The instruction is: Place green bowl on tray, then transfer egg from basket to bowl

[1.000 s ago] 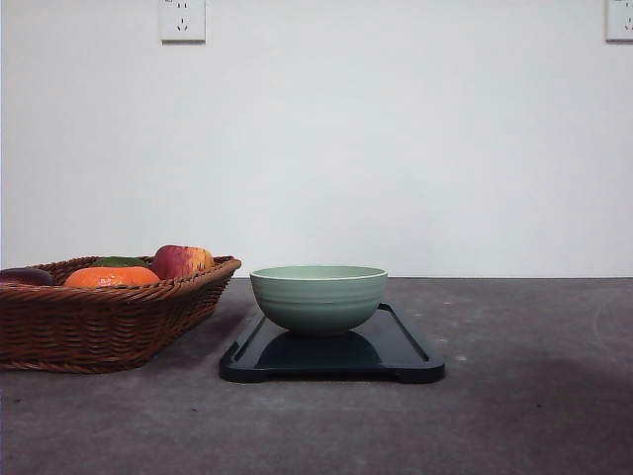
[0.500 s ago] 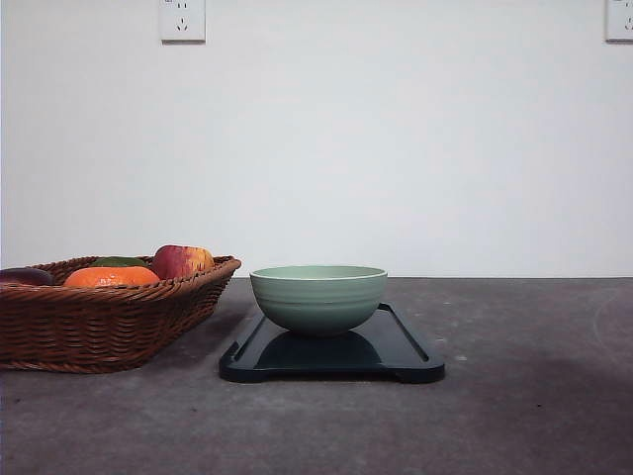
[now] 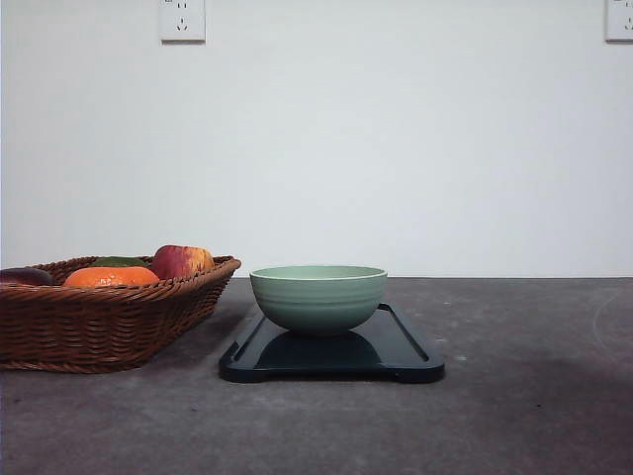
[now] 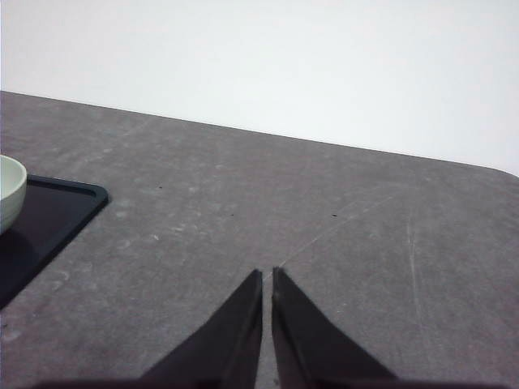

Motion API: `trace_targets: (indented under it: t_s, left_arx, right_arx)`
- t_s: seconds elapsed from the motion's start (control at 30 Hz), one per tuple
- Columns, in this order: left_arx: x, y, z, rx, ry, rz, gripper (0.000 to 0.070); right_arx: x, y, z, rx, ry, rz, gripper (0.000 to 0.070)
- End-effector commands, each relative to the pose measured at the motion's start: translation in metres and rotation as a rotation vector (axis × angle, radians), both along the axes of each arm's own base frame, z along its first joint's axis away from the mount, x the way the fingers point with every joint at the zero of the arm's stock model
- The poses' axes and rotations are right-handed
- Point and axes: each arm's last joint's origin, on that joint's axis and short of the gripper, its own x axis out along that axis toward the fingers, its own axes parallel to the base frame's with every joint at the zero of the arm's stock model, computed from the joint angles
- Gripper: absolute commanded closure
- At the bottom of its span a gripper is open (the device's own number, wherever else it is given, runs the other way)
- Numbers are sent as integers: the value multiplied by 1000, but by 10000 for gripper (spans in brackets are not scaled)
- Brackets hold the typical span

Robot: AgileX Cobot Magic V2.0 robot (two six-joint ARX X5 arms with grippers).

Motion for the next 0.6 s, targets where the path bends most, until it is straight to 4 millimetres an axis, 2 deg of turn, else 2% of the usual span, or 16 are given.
trace_targets:
  t_s: [0.0,0.57]
  left_arx:
    - [1,0,-5,-1,5,-3,700]
    - [1,0,-5,-1,5,-3,700]
  right_arx:
    - [0,0,0,10,-6,-1,687]
    - [0,0,0,10,-6,-1,687]
